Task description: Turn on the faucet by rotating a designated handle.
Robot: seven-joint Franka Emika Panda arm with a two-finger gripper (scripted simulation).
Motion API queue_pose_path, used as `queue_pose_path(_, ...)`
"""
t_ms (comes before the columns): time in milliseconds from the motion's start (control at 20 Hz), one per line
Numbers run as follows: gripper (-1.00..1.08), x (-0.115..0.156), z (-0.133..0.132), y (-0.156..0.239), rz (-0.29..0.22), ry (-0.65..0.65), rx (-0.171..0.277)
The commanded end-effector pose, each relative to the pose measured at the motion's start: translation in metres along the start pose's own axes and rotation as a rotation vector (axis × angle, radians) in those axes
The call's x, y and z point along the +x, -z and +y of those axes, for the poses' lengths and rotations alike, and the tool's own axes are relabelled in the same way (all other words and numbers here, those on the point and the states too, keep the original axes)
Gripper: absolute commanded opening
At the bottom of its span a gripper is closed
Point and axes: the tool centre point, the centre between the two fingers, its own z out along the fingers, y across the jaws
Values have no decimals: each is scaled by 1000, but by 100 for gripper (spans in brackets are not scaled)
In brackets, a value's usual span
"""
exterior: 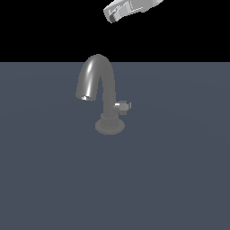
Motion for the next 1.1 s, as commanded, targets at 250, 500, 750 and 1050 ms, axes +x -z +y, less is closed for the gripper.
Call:
queue_pose_path(250,-100,51,-11,1,-164,-163,92)
queue_pose_path(500,-100,85,-14,-3,-270,-270,153)
queue_pose_path(750,-100,119,-13,-10,-377,-379,215)
queue_pose_path(1050,-100,159,-8,-26,-512,-517,294)
